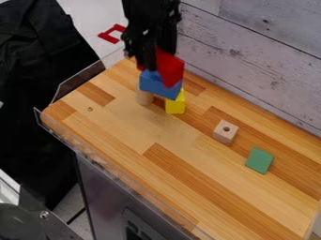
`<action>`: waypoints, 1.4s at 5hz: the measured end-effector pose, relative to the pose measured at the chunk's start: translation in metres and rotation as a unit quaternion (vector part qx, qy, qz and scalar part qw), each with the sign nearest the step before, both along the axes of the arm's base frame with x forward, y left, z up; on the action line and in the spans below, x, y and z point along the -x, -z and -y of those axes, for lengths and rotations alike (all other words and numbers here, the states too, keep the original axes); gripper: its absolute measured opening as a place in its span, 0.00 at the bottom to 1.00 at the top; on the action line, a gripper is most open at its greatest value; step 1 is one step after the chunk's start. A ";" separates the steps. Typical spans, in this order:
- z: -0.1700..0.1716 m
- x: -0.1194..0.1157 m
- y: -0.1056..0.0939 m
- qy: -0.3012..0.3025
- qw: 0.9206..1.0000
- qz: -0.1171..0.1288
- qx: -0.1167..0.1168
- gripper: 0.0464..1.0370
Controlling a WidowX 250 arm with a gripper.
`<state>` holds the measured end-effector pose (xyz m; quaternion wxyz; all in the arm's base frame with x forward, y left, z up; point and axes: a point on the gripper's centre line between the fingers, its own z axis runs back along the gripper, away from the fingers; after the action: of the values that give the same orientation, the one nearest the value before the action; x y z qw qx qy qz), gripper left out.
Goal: Put the red arch from the tower and put it in the middle of the table
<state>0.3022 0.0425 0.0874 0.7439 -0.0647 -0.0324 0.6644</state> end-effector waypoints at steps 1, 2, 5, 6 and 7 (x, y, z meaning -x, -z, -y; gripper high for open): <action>0.019 0.014 0.001 0.043 0.999 -0.029 -0.011 0.52; 0.025 0.022 0.008 0.044 0.998 -0.044 -0.001 0.52; 0.042 0.049 0.037 -0.003 0.996 -0.084 0.025 0.52; 0.045 0.047 0.044 -0.048 0.995 -0.083 0.015 0.52; 0.045 0.044 0.059 -0.056 0.994 -0.091 0.014 0.52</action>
<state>0.2585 -0.0030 0.0283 0.7047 -0.0119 0.0411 0.7082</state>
